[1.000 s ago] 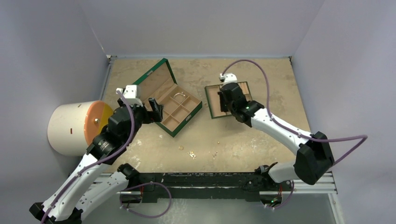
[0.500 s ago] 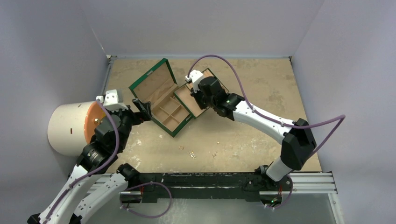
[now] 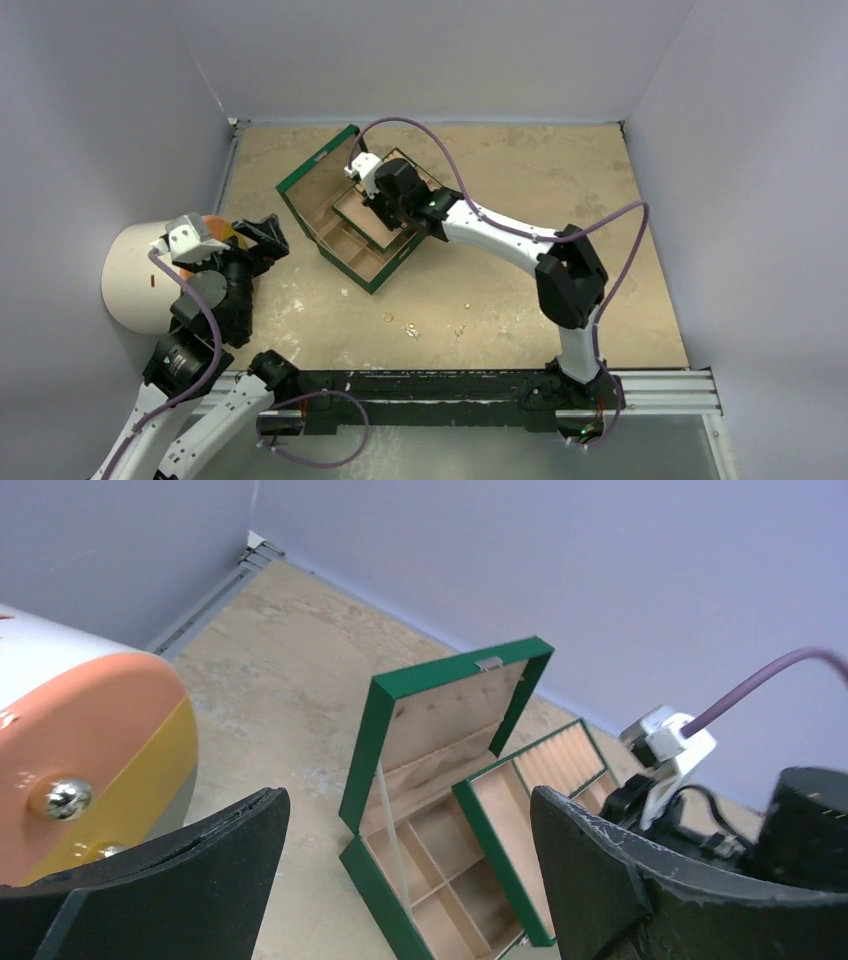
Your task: Organize the mixed jewelry
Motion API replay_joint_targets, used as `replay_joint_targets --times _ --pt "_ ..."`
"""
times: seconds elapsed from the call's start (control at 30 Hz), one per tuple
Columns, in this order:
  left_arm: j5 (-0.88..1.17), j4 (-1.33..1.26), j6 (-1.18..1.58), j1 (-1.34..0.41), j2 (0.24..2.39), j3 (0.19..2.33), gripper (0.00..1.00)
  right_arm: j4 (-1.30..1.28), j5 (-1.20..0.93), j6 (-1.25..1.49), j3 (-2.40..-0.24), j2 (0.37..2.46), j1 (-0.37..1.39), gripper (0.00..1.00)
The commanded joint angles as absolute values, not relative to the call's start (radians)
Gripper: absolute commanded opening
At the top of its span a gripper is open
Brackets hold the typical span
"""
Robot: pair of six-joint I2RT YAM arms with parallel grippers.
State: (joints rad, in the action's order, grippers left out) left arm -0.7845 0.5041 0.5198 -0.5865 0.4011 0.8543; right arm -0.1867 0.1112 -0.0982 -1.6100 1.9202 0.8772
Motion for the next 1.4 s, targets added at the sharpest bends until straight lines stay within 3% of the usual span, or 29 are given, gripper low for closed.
replay_joint_targets --times 0.0,0.5,1.37 --pt "-0.881 0.499 0.562 -0.571 0.370 0.854 0.90 -0.211 0.150 -0.109 -1.747 1.986 0.897 0.00" --pt "-0.882 0.495 0.569 -0.551 0.342 0.850 0.90 -0.261 0.228 -0.087 -1.852 2.141 0.939 0.00" --pt "-0.839 0.482 0.562 -0.528 0.359 0.844 0.90 -0.274 0.255 -0.088 -1.781 2.121 0.992 0.00"
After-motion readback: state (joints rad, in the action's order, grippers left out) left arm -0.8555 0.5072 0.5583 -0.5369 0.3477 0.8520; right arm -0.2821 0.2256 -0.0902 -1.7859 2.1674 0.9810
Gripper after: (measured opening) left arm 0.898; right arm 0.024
